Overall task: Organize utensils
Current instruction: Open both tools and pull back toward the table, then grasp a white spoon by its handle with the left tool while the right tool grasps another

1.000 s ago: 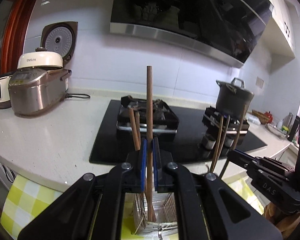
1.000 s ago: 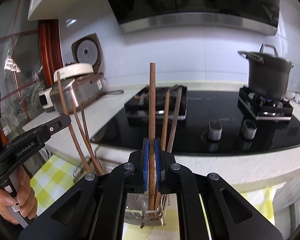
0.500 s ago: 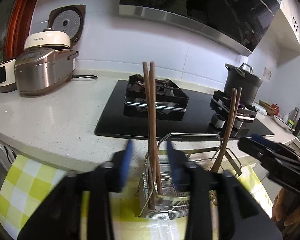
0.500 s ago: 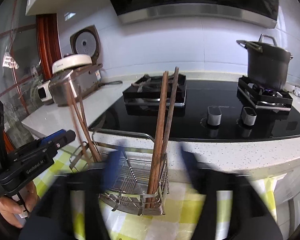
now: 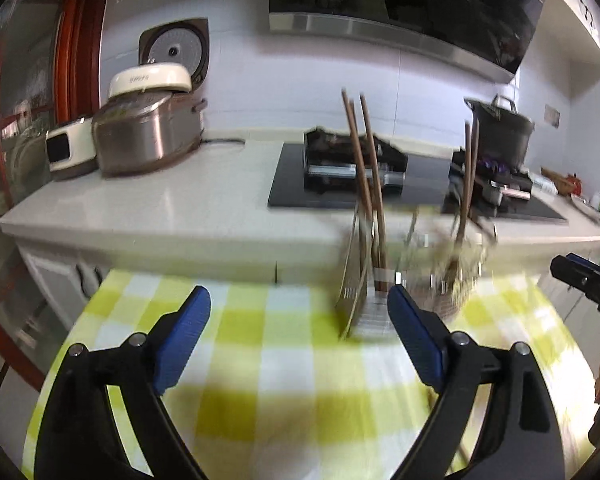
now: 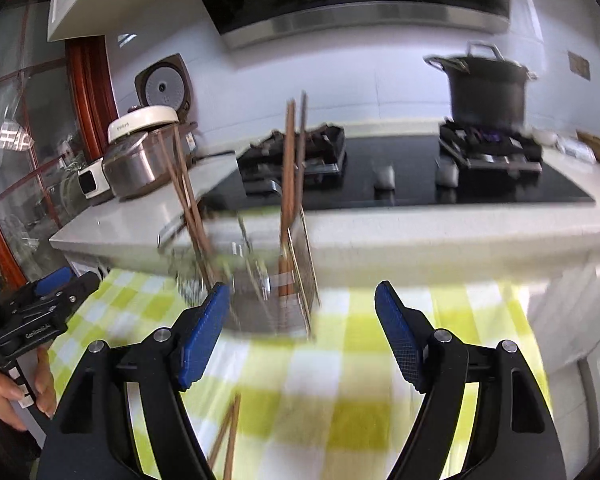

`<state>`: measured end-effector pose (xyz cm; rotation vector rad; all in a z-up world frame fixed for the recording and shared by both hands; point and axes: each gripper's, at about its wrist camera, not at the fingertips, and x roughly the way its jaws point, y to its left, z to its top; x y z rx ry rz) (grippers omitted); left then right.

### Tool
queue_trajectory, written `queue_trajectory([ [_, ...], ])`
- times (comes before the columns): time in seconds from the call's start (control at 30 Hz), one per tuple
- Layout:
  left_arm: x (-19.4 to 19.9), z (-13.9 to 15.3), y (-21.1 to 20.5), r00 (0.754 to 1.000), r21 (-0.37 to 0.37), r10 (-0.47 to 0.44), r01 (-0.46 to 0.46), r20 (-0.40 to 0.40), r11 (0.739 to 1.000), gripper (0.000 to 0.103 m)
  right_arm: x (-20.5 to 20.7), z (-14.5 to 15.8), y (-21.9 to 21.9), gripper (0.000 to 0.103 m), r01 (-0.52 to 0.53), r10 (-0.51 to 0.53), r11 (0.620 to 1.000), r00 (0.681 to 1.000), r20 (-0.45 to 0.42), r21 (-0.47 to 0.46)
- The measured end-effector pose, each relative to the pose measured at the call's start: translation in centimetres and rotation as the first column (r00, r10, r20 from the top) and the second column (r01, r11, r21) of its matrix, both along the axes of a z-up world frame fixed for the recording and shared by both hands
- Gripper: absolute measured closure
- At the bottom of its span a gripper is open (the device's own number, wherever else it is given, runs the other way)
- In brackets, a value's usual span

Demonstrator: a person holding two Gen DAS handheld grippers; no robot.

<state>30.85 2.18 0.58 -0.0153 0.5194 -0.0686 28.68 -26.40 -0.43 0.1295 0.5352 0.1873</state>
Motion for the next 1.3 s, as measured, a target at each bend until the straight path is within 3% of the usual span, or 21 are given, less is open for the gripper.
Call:
queue_trajectory([
  [0.17,-4.2,-3.1,0.8,0.999,0.008,-0.011,0.011,-0.046,1.0,0.007,-3.8,-3.7,0.0,0.031,0.007,-0.006,1.0,0.998,-0.069,0.01],
  [0.4,-8.7,-7.1,2.0,0.992,-0.017,-0.021,0.018,-0.126,1.0,0.005,-7.3,-8.0,1.9,0.031,-0.026,0.023,1.0,0.987,-0.16,-0.017],
  [0.67,-11.6,-10.2,4.0,0.979,-0.058,-0.003,-0.009,-0.204,0.998,0.005,-7.4,-11.6,4.4,0.032,-0.063,0.041,0.995,0.959,-0.282,-0.072],
  [0.8,-12.1,-10.2,5.3,0.978,-0.093,0.006,-0.026,-0.207,0.995,0.005,-7.2,-11.5,5.9,0.034,-0.095,0.067,0.992,0.956,-0.284,-0.088],
  [0.9,-12.2,-10.0,5.8,0.979,-0.097,0.003,-0.023,-0.204,0.995,0.005,-6.6,-11.5,7.0,0.039,-0.109,0.072,0.988,0.953,-0.295,-0.112],
  [1.1,-12.6,-9.7,5.9,0.98,-0.101,-0.016,-0.004,-0.197,0.995,0.005,-5.4,-12.3,7.9,0.061,-0.111,0.053,0.981,0.942,-0.33,-0.158],
  [1.2,-12.4,-9.7,5.8,0.98,-0.104,-0.022,0.001,-0.198,0.995,0.005,-5.2,-12.4,8.6,0.065,-0.113,0.038,0.97,0.944,-0.327,-0.214],
  [1.3,-12.2,-9.7,5.8,0.978,-0.112,-0.026,0.003,-0.205,0.994,0.005,-5.2,-12.4,8.7,0.068,-0.121,0.047,0.97,0.944,-0.326,-0.209],
])
